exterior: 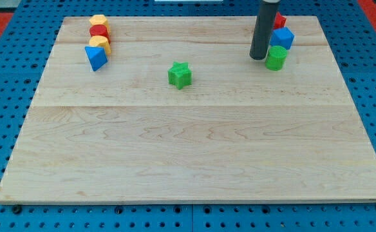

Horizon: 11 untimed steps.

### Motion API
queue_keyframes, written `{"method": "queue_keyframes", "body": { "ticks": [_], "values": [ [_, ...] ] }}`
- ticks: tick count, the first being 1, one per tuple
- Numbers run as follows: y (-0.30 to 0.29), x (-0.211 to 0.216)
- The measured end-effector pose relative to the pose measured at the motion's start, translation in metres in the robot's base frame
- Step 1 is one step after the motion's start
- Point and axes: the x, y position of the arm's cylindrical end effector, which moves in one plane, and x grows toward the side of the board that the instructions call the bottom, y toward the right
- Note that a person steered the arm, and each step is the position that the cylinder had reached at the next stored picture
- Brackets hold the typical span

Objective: Move the green star below the green circle

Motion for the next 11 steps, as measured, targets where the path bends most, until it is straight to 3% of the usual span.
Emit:
{"method": "queue_keyframes", "body": {
  "ticks": [1, 3, 4, 5, 6, 7, 8, 9, 10, 11],
  "values": [
    [0.032, 0.009],
    [-0.050, 0.133],
    [-0.193, 0.112],
    [-0.229, 0.063],
    [-0.213, 0.035],
    [-0.103, 0.053],
    [-0.046, 0.079],
    [-0.025, 0.075],
    [-0.044, 0.055],
    [-0.009, 0.044]
  ]
}}
